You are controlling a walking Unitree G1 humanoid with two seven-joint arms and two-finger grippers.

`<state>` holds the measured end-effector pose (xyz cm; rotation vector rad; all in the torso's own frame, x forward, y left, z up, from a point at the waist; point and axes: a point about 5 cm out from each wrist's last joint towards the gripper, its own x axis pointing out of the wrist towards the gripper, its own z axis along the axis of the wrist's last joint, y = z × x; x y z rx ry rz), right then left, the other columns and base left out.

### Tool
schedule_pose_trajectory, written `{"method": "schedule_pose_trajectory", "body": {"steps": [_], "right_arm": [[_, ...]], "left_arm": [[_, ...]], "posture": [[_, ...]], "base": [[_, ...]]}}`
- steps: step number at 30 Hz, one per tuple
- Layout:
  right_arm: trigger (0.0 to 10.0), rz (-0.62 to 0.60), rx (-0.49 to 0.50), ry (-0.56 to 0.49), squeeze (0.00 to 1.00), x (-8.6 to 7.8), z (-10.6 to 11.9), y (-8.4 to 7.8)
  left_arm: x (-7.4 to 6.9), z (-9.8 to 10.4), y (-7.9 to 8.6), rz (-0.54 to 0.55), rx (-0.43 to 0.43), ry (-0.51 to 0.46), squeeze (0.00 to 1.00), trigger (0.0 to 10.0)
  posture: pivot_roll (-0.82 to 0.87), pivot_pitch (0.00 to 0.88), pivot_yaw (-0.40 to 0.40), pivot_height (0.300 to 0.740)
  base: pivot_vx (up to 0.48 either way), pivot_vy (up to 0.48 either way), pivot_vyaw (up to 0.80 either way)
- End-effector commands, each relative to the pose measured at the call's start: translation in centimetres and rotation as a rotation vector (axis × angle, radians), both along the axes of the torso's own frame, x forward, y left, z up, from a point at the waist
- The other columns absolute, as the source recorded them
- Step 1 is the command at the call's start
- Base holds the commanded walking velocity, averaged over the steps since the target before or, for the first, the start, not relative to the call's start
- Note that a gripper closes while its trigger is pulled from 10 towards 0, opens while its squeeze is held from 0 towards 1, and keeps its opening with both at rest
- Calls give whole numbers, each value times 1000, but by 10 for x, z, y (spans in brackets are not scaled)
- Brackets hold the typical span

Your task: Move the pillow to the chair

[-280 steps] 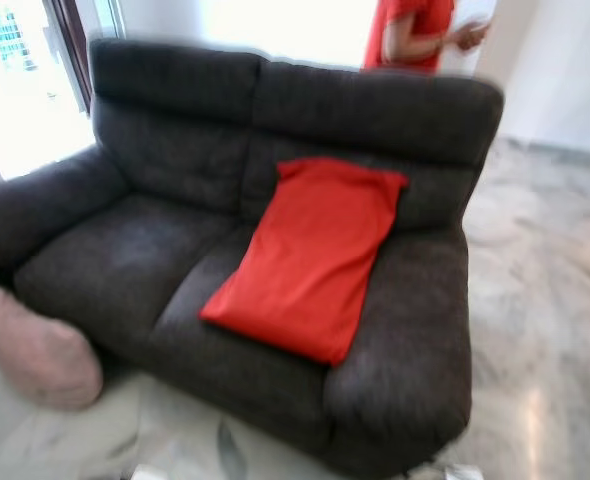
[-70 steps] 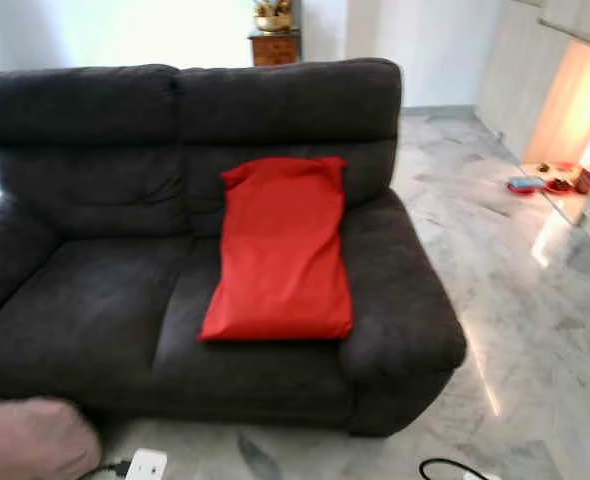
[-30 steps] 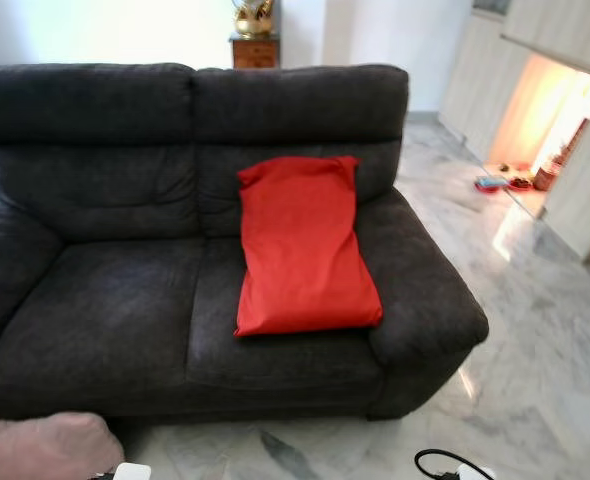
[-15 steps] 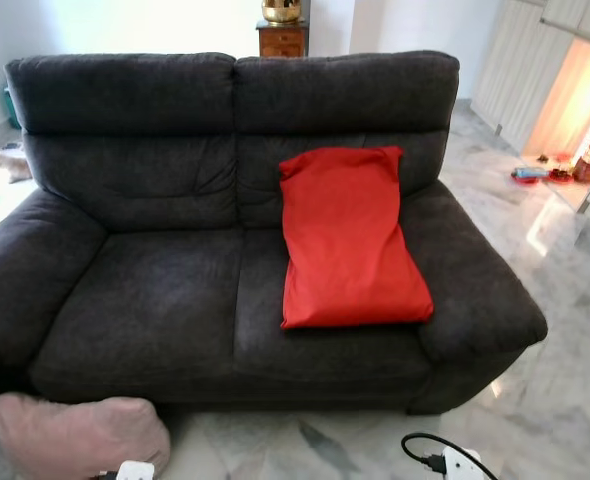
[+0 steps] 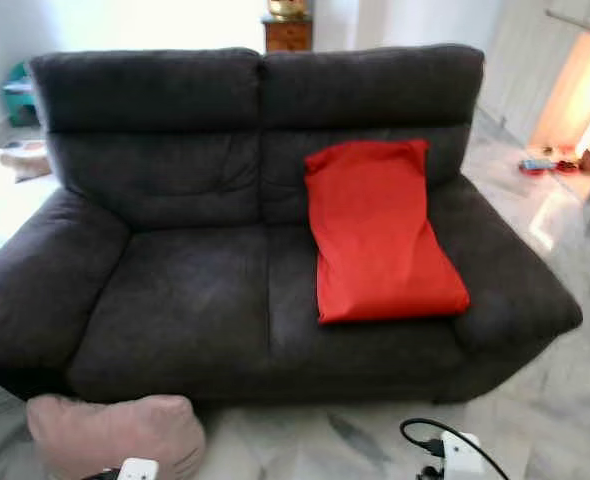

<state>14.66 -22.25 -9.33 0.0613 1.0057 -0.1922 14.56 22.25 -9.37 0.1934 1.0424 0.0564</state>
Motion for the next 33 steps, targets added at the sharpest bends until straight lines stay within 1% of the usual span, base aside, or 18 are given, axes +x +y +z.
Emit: {"method": "schedule_pose_trajectory", "body": {"steps": [1, 21, 24, 30, 33], "right_arm": [[10000, 5, 16, -24, 0, 8, 2, 7], [10000, 31, 13, -25, 0, 6, 1, 9], [10000, 54, 15, -29, 0, 7, 1, 10], [10000, 50, 26, -33, 0, 7, 1, 10], [10000, 22, 36, -34, 0, 6, 1, 9]], "left_arm": [[-1, 2, 9, 1, 28, 3, 0, 10000], [-2, 1, 8, -13, 28, 8, 0, 10000], [-2, 1, 8, -15, 28, 9, 0, 10000], [-2, 1, 8, -14, 26, 8, 0, 10000], [-2, 1, 8, -10, 26, 8, 0, 10000]], "posture": [[-43, 0, 13, 740], [-57, 0, 19, 740], [-58, 0, 19, 740], [-55, 0, 15, 740], [-56, 0, 13, 740]], "base": [[0, 382, 0], [0, 382, 0], [0, 379, 413], [0, 374, 665], [0, 375, 0]]}}
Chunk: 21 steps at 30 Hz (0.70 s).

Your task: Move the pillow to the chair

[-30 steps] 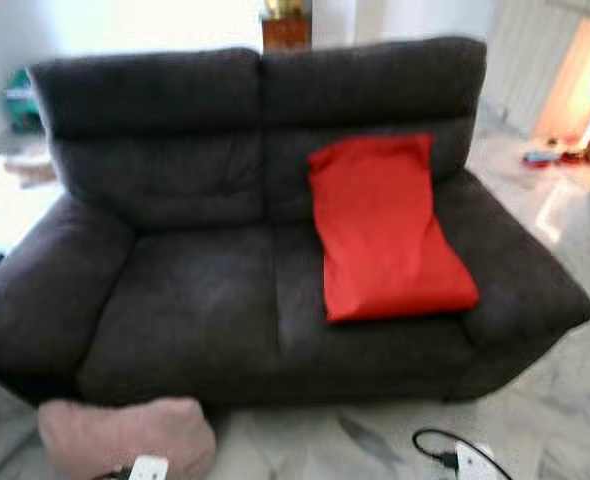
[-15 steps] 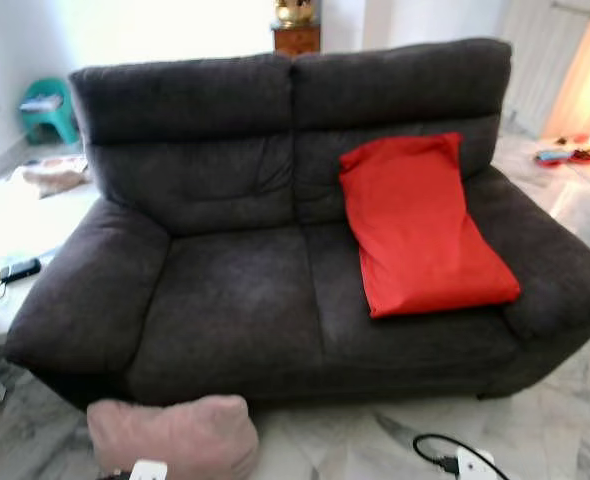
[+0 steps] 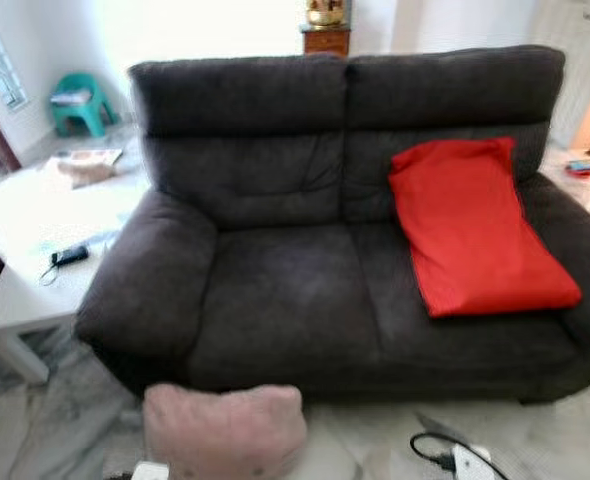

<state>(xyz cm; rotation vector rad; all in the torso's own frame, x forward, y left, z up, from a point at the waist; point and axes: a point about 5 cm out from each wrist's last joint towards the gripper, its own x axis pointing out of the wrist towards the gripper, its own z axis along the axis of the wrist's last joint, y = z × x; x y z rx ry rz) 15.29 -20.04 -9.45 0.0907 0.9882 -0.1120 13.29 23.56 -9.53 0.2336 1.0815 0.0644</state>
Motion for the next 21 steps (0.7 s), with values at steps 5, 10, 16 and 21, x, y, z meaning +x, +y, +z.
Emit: {"method": "schedule_pose_trajectory", "body": {"steps": [5, 10, 16, 21], "right_arm": [[10000, -21, -28, -9, 0, 0, 3, -14], [10000, -24, -28, -9, 0, 1, 3, -14], [10000, -27, -26, -10, 0, 2, 3, -13], [10000, -24, -24, -11, 0, 2, 3, -13]], "left_arm": [[11, 3, -6, -1, -12, -34, 0, 10000], [11, 3, -7, 0, -14, -35, 0, 10000], [12, 3, -6, 0, -15, -35, 0, 10000], [12, 3, -6, 2, -14, -37, 0, 10000]], "posture": [[-55, 0, 10, 740], [-55, 0, 10, 740], [-52, 0, 10, 740], [-51, 0, 10, 740]], "base": [[0, 371, 0], [0, 370, 0], [0, 369, 0], [0, 364, 0]]}}
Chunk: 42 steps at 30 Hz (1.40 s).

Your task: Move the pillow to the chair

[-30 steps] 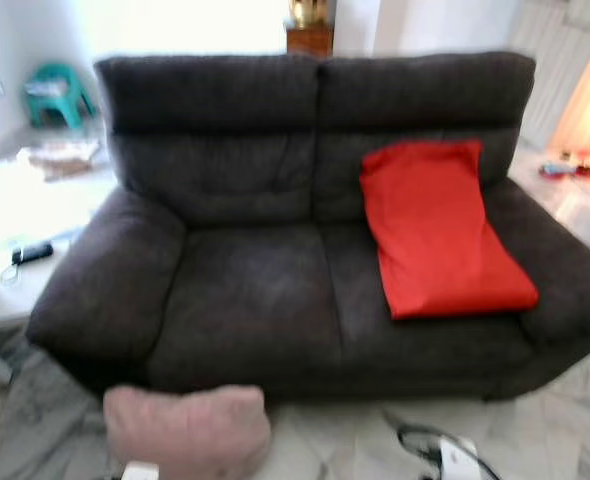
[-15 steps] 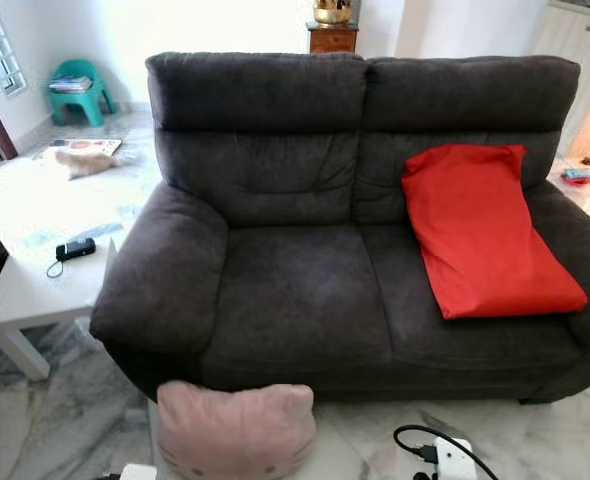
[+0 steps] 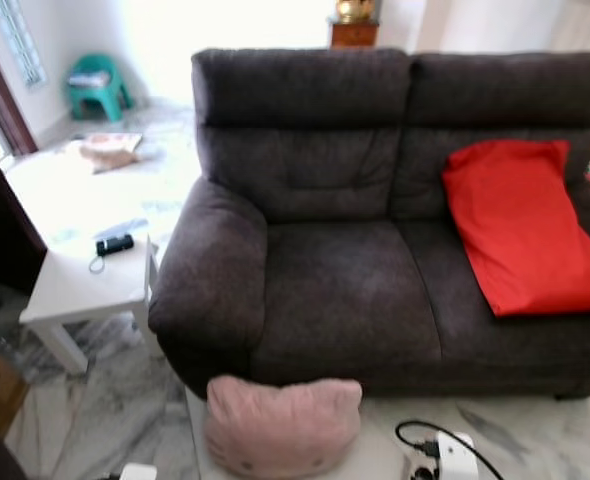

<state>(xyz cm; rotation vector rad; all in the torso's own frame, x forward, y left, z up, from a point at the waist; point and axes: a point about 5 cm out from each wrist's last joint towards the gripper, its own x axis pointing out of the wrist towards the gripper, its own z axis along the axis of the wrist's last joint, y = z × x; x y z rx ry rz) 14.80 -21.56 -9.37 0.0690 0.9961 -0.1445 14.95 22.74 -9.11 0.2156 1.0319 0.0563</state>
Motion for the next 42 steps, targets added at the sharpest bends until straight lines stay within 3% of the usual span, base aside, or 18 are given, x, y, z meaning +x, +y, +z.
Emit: {"method": "schedule_pose_trajectory", "body": {"steps": [1, 32, 42], "right_arm": [[10000, -7, 9, -22, 0, 7, 2, 2], [10000, -26, 10, -30, 0, 6, 2, 2], [10000, -29, 16, -22, 0, 4, 1, 2]], "left_arm": [[-5, -1, 2, 5, 5, 13, 0, 10000], [-2, 0, 2, 12, -11, -18, 0, 10000], [-2, 0, 2, 14, -8, -14, 0, 10000]], "posture": [[-51, 0, 10, 740], [-51, 0, 14, 740], [-47, 0, 14, 740]], "base": [[0, 364, 0], [0, 0, 0], [216, 0, -181]]}}
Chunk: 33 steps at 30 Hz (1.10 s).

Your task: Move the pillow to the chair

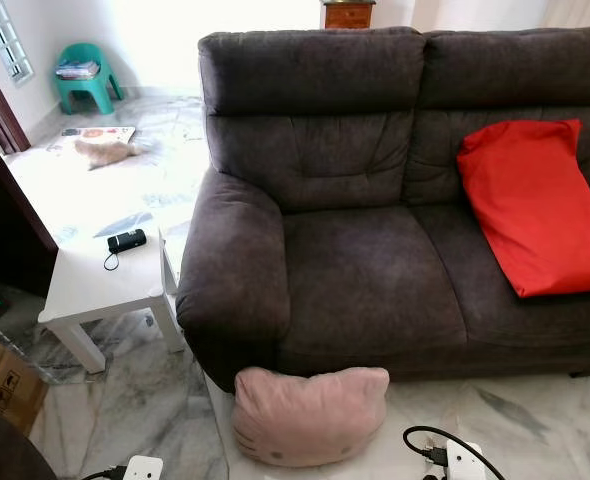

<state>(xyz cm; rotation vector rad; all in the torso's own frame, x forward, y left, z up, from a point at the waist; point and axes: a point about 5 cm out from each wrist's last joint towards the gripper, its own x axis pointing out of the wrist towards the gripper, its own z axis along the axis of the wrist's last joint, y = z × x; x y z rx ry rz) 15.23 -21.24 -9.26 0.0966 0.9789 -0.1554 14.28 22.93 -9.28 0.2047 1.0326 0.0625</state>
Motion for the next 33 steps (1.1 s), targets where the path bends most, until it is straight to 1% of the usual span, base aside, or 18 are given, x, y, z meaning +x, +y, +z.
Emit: {"method": "schedule_pose_trajectory", "body": {"steps": [1, 3, 18, 27, 30, 31, 33], "right_arm": [[10000, -8, 0, -5, 0, 0, 0, -1], [10000, -13, 0, -10, 0, 0, 1, -1], [10000, -1, -10, -8, 0, 1, 1, -2], [10000, -4, -10, -9, 0, 1, 1, -2], [10000, -4, -14, -25, 0, 2, 2, -2], [10000, -21, -14, -49, 0, 3, 3, -2], [10000, -38, -12, -68, 0, 4, 3, -2]], "left_arm": [[4, 2, 1, 4, -2, -14, 0, 10000], [4, 2, 0, 4, -3, -14, 0, 10000], [4, 1, -1, -2, -3, -11, 0, 10000], [5, 2, -1, -11, -1, -12, 0, 10000], [8, 4, 2, -3, 13, -40, 0, 10000], [14, 8, 5, 10, 26, -76, 0, 10000], [19, 11, 7, 32, 31, -108, 0, 10000]], "posture": [[-47, 0, 15, 740], [-47, 0, 13, 740], [-44, 0, 9, 740], [-42, 0, 9, 740], [-39, 0, 8, 740], [-36, 0, 7, 740], [-38, 0, 6, 740]], "base": [[0, 0, -456], [244, 0, -434], [240, 0, 0], [0, 0, 0], [0, 0, 0], [0, 0, 0], [0, 0, 0]]}}
